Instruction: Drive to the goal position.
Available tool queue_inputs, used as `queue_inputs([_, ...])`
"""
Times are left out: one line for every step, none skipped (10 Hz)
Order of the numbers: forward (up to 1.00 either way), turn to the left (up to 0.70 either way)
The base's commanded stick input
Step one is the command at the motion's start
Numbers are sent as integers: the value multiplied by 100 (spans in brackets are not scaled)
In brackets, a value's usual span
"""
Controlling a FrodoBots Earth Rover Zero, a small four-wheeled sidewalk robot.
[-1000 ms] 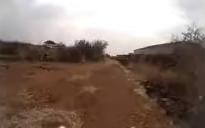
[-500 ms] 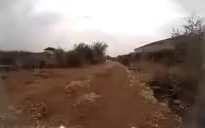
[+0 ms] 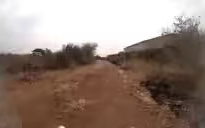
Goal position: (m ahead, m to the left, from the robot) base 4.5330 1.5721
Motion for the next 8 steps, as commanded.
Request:
queue_inputs([50, 0])
queue_inputs([50, 0])
queue_inputs([50, 0])
queue_inputs([50, 0])
queue_inputs([50, 0])
queue_inputs([50, 0])
queue_inputs([50, 0])
queue_inputs([50, 0])
